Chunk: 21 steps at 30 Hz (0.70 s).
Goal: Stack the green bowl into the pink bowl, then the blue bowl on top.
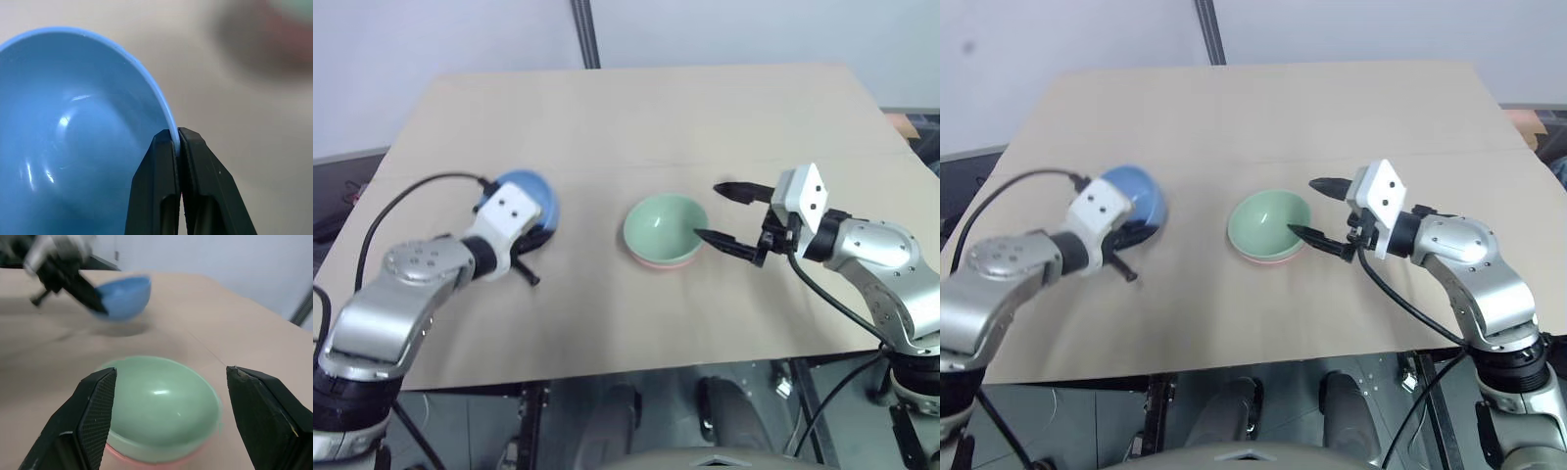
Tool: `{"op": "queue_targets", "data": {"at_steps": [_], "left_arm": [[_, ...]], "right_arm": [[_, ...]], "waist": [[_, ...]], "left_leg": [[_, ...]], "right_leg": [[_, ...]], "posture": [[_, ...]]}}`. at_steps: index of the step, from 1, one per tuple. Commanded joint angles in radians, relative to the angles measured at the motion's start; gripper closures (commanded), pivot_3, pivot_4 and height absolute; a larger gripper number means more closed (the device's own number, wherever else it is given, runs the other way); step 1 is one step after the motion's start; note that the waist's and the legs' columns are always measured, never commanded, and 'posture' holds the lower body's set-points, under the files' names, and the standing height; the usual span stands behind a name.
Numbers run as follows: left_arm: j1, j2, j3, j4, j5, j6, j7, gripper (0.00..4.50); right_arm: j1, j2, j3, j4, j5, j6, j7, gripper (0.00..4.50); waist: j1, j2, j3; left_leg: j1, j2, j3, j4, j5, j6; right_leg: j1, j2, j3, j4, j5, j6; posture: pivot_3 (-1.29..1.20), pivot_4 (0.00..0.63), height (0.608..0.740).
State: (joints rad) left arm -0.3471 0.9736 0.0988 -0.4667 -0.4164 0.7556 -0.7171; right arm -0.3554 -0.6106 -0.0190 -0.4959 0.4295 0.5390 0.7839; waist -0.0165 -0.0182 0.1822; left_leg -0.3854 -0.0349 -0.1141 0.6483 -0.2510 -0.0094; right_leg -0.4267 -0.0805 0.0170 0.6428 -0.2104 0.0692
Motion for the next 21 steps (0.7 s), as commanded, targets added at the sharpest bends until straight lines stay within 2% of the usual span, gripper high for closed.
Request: {"op": "queue_targets", "data": {"at_steps": [1, 2, 3, 7, 12, 13, 16, 21], "left_arm": [[-0.092, 0.010, -0.067, 0.007, -0.017, -0.161, -0.191, 4.38], [-0.129, 0.007, -0.113, 0.031, 0.003, -0.273, -0.290, 4.38], [-0.167, 0.000, -0.150, 0.050, 0.000, -0.288, -0.345, 4.38], [-0.248, -0.040, -0.250, 0.147, 0.056, -0.418, -0.467, 4.38], [-0.363, -0.133, -0.329, 0.297, 0.095, -0.529, -0.589, 4.38], [-0.382, -0.151, -0.340, 0.327, 0.103, -0.547, -0.609, 4.38], [-0.433, -0.191, -0.366, 0.405, 0.125, -0.602, -0.668, 4.50], [-0.465, -0.215, -0.376, 0.468, 0.145, -0.665, -0.738, 4.50]], "right_arm": [[0.071, -0.036, -0.090, -0.054, -0.002, -0.023, -0.027, 0.73], [0.109, -0.048, -0.111, -0.070, -0.004, -0.025, -0.031, 0.73], [0.165, -0.057, -0.142, -0.097, -0.003, -0.025, -0.038, 0.73], [0.337, -0.073, -0.248, -0.175, 0.014, -0.027, -0.043, 0.73], [0.540, -0.088, -0.430, -0.243, 0.153, -0.023, 0.044, 0.73], [0.563, -0.091, -0.457, -0.252, 0.169, -0.024, 0.049, 0.73], [0.597, -0.091, -0.506, -0.274, 0.186, -0.037, 0.040, 0.03], [0.596, -0.093, -0.518, -0.305, 0.206, -0.043, 0.008, 0.03]], "waist": [[0.004, 0.000, 0.000], [0.004, 0.000, 0.000], [0.005, 0.000, 0.000], [0.003, 0.000, 0.000], [0.000, 0.000, 0.000], [0.000, 0.000, 0.000], [-0.001, 0.000, 0.000], [-0.001, 0.000, 0.000]], "left_leg": [[0.000, 0.000, 0.001, 0.000, 0.000, 0.000], [0.000, -0.001, 0.001, 0.000, 0.000, 0.000], [0.000, -0.001, 0.002, 0.000, 0.000, 0.000], [-0.001, -0.001, 0.002, 0.000, 0.000, 0.000], [0.001, 0.000, 0.003, 0.002, -0.001, 0.001], [0.002, 0.000, 0.003, 0.002, -0.001, 0.001], [0.007, 0.001, 0.003, 0.003, -0.001, 0.002], [0.008, 0.002, 0.002, 0.004, -0.001, 0.002]], "right_leg": [[0.000, 0.000, 0.000, 0.000, 0.000, 0.000], [0.000, -0.001, 0.001, 0.000, 0.000, 0.000], [0.000, -0.001, 0.001, -0.001, 0.000, 0.000], [0.000, -0.001, 0.002, -0.001, 0.000, 0.000], [0.002, 0.000, 0.002, 0.000, 0.000, 0.000], [0.003, 0.000, 0.002, 0.000, 0.000, 0.000], [0.009, 0.002, 0.002, -0.001, -0.002, 0.004], [0.010, 0.003, 0.002, 0.000, -0.002, 0.004]], "posture": [[0.00, 0.150, 0.740], [0.00, 0.150, 0.740], [0.00, 0.150, 0.740], [0.00, 0.150, 0.740], [0.00, 0.150, 0.740], [0.00, 0.150, 0.740], [0.00, 0.150, 0.740], [0.00, 0.150, 0.740]]}}
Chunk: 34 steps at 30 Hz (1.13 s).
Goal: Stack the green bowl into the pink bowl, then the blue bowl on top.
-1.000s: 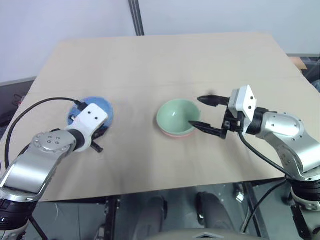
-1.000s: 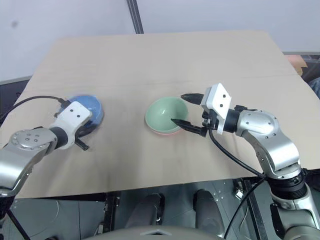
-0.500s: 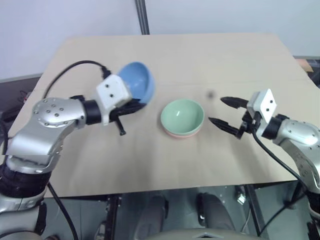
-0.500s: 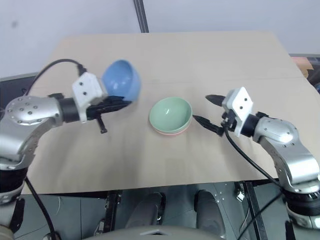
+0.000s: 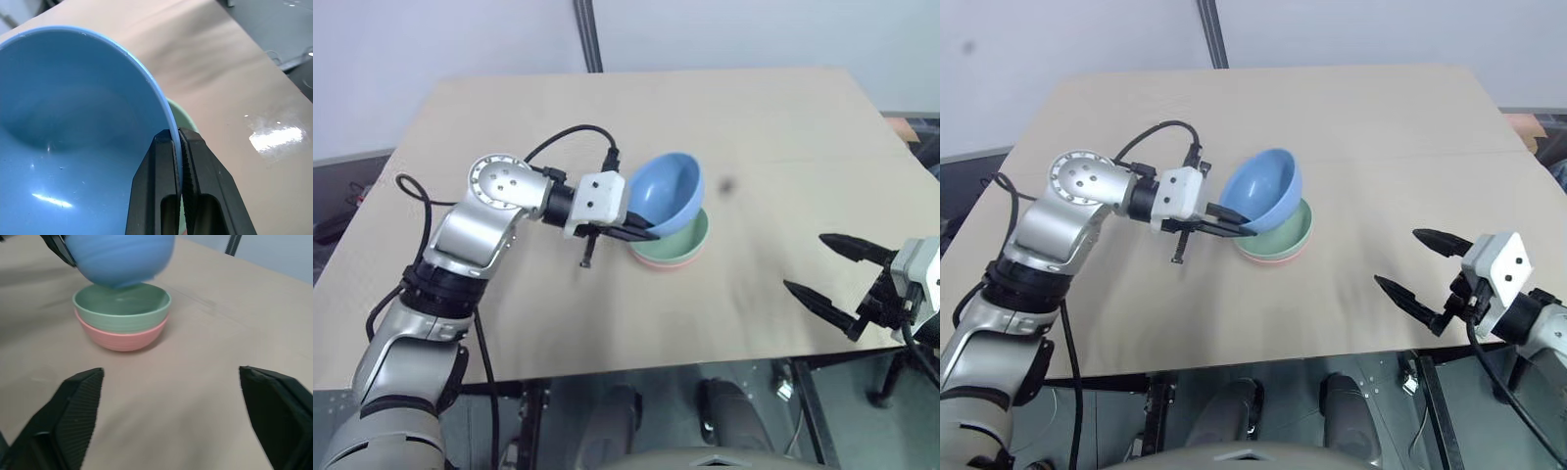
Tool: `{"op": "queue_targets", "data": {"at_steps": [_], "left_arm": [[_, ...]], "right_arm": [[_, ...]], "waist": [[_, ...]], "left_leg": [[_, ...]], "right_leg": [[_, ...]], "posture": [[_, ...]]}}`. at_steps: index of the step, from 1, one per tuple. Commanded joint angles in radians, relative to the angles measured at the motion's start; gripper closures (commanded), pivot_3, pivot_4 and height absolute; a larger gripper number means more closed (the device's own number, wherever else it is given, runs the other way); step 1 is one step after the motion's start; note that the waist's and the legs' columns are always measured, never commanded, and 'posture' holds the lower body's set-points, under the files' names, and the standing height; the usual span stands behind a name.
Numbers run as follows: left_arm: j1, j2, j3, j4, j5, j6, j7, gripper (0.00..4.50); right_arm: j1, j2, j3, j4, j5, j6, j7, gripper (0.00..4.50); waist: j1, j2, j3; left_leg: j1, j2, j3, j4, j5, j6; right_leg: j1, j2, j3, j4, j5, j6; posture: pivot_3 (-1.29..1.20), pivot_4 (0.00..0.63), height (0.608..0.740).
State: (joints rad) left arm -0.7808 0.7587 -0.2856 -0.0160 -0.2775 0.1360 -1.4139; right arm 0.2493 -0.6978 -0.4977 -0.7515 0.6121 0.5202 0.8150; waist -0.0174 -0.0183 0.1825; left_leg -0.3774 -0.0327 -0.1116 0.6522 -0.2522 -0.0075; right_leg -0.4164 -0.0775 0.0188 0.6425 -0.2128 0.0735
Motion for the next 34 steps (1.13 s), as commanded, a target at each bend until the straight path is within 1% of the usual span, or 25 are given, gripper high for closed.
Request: {"op": "queue_targets", "data": {"at_steps": [1, 3, 5, 6, 7, 8, 9, 11, 14, 16, 20, 22, 23, 24, 26, 27, 28, 31, 34], "left_arm": [[-0.034, -0.003, 0.008, 0.022, 0.008, -0.048, -0.051, 4.50], [-0.035, -0.002, -0.001, 0.024, 0.003, -0.025, -0.079, 4.50], [-0.032, -0.006, -0.009, 0.021, 0.008, -0.003, -0.093, 3.79], [-0.028, -0.013, -0.007, 0.020, 0.009, -0.003, -0.090, 3.60], [-0.026, -0.024, 0.001, 0.019, 0.008, 0.002, -0.073, 3.10], [-0.025, -0.036, 0.015, 0.019, 0.006, 0.009, -0.047, 2.77], [-0.024, -0.044, 0.029, 0.017, 0.005, 0.017, -0.025, 2.32], [-0.015, -0.043, 0.067, -0.002, -0.015, 0.055, 0.008, 2.32], [0.055, -0.023, 0.195, -0.072, -0.099, 0.167, 0.108, 2.32], [0.136, -0.016, 0.290, -0.116, -0.165, 0.227, 0.162, 2.32], [0.314, 0.004, 0.446, -0.219, -0.238, 0.338, 0.277, 2.32], [0.420, 0.013, 0.534, -0.273, -0.315, 0.393, 0.295, 1.81], [0.470, 0.024, 0.561, -0.298, -0.332, 0.413, 0.300, 1.49], [0.512, 0.032, 0.580, -0.320, -0.343, 0.419, 0.301, 1.10], [0.585, 0.027, 0.624, -0.360, -0.349, 0.440, 0.358, 0.18], [0.633, 0.029, 0.641, -0.375, -0.327, 0.438, 0.388, 0.05], [0.675, 0.029, 0.656, -0.389, -0.314, 0.435, 0.408, 0.05], [0.794, 0.029, 0.718, -0.439, -0.345, 0.441, 0.412, 0.05], [0.868, 0.029, 0.750, -0.468, -0.357, 0.433, 0.414, 0.05]], "right_arm": [[-0.018, -0.003, -0.035, -0.052, 0.006, -0.039, -0.039, 0.03], [-0.028, -0.004, -0.027, -0.054, -0.010, -0.045, -0.059, 0.03], [-0.026, -0.011, -0.022, -0.052, -0.009, -0.043, -0.063, 0.00], [-0.025, -0.013, -0.017, -0.050, -0.012, -0.043, -0.066, 0.00], [-0.025, -0.014, -0.012, -0.048, -0.016, -0.045, -0.070, 0.00], [-0.026, -0.015, -0.006, -0.046, -0.021, -0.047, -0.073, 0.00], [-0.029, -0.016, -0.001, -0.044, -0.025, -0.048, -0.076, 0.00], [-0.037, -0.017, 0.014, -0.040, -0.038, -0.048, -0.090, 0.00], [-0.065, 0.006, 0.083, -0.011, -0.116, -0.077, -0.138, 0.00], [-0.099, 0.028, 0.135, 0.029, -0.130, -0.123, -0.123, 0.00], [-0.160, 0.036, 0.209, 0.122, -0.158, -0.181, -0.085, 0.00], [-0.181, 0.020, 0.233, 0.167, -0.126, -0.172, -0.033, 0.00], [-0.189, 0.013, 0.239, 0.188, -0.111, -0.171, -0.005, 0.00], [-0.197, 0.009, 0.240, 0.207, -0.100, -0.171, 0.013, 0.00], [-0.213, -0.006, 0.244, 0.250, -0.111, -0.189, 0.041, 0.00], [-0.217, -0.013, 0.242, 0.269, -0.121, -0.198, 0.047, 0.00], [-0.218, -0.020, 0.237, 0.284, -0.125, -0.203, 0.055, 0.00], [-0.192, -0.052, 0.199, 0.297, -0.110, -0.197, 0.084, 0.00], [-0.152, -0.083, 0.156, 0.287, -0.080, -0.170, 0.109, 0.00]], "waist": [[0.000, 0.000, 0.000], [0.001, 0.000, 0.000], [0.002, 0.000, 0.000], [0.003, 0.000, 0.000], [0.004, 0.000, 0.000], [0.005, 0.000, 0.000], [0.005, 0.000, 0.000], [0.004, 0.000, 0.000], [-0.006, 0.000, 0.000], [-0.015, 0.000, 0.000], [-0.023, 0.001, 0.000], [-0.022, 0.001, 0.000], [-0.021, 0.000, 0.000], [-0.018, 0.000, 0.000], [-0.012, 0.000, 0.000], [-0.006, 0.000, 0.000], [-0.002, 0.001, 0.000], [0.003, 0.001, 0.000], [0.007, 0.001, 0.000]], "left_leg": [[0.000, 0.000, 0.000, 0.000, 0.000, 0.000], [0.000, 0.000, 0.000, 0.000, 0.000, 0.000], [-0.001, 0.000, 0.000, 0.000, 0.000, 0.000], [-0.001, -0.001, 0.000, 0.000, 0.000, 0.000], [-0.001, 0.000, -0.001, 0.000, 0.000, 0.000], [-0.001, 0.000, -0.001, 0.000, 0.000, 0.000], [-0.001, -0.001, -0.001, 0.000, 0.000, 0.000], [-0.002, -0.001, -0.002, 0.001, 0.000, 0.000], [-0.001, 0.000, -0.001, 0.000, 0.000, 0.000], [-0.001, 0.000, -0.002, 0.000, 0.000, 0.000], [0.000, 0.001, -0.002, 0.000, 0.000, 0.000], [0.001, 0.001, 0.000, 0.000, 0.000, 0.000], [0.000, 0.002, -0.001, 0.000, 0.000, 0.000], [0.000, 0.002, -0.002, 0.000, 0.000, 0.000], [0.000, 0.002, -0.002, 0.000, 0.000, 0.000], [0.000, 0.001, -0.003, 0.000, 0.000, 0.000], [0.000, 0.001, -0.003, 0.000, 0.000, 0.000], [0.000, 0.001, -0.002, 0.000, 0.000, 0.000], [-0.001, 0.001, -0.003, -0.001, 0.000, 0.000]], "right_leg": [[0.000, 0.000, 0.000, 0.000, 0.000, 0.000], [0.000, 0.000, 0.000, 0.000, 0.001, -0.002], [0.000, 0.000, 0.000, 0.000, 0.002, -0.002], [0.000, 0.000, 0.000, 0.000, 0.002, -0.002], [0.000, 0.000, -0.001, 0.000, 0.002, -0.002], [0.000, 0.000, -0.001, 0.000, 0.002, -0.002], [0.000, 0.000, -0.001, 0.000, 0.002, -0.002], [0.000, -0.001, -0.001, -0.001, 0.002, -0.002], [0.000, 0.000, -0.001, 0.000, 0.001, -0.002], [0.000, 0.000, -0.001, 0.000, 0.001, -0.001], [0.000, 0.000, -0.001, 0.000, 0.001, -0.001], [0.000, 0.000, 0.000, 0.000, 0.002, -0.003], [0.000, 0.000, 0.000, 0.000, 0.002, -0.003], [0.000, 0.000, -0.001, 0.000, 0.002, -0.003], [0.000, -0.001, -0.001, -0.001, 0.002, -0.003], [0.000, -0.001, -0.002, -0.001, 0.002, -0.003], [0.000, -0.001, -0.002, -0.001, 0.002, -0.003], [0.000, -0.001, -0.001, -0.001, 0.002, -0.004], [0.000, -0.001, -0.002, -0.001, 0.002, -0.004]], "posture": [[0.00, 0.150, 0.740], [0.00, 0.150, 0.740], [0.00, 0.150, 0.740], [0.00, 0.150, 0.740], [0.00, 0.150, 0.740], [0.00, 0.150, 0.740], [0.00, 0.150, 0.740], [0.00, 0.150, 0.740], [0.00, 0.150, 0.740], [0.00, 0.150, 0.740], [0.00, 0.150, 0.740], [0.00, 0.150, 0.740], [0.00, 0.150, 0.740], [0.00, 0.150, 0.740], [0.00, 0.150, 0.740], [0.00, 0.150, 0.740], [0.00, 0.150, 0.740], [0.00, 0.150, 0.740], [0.00, 0.150, 0.740]]}}
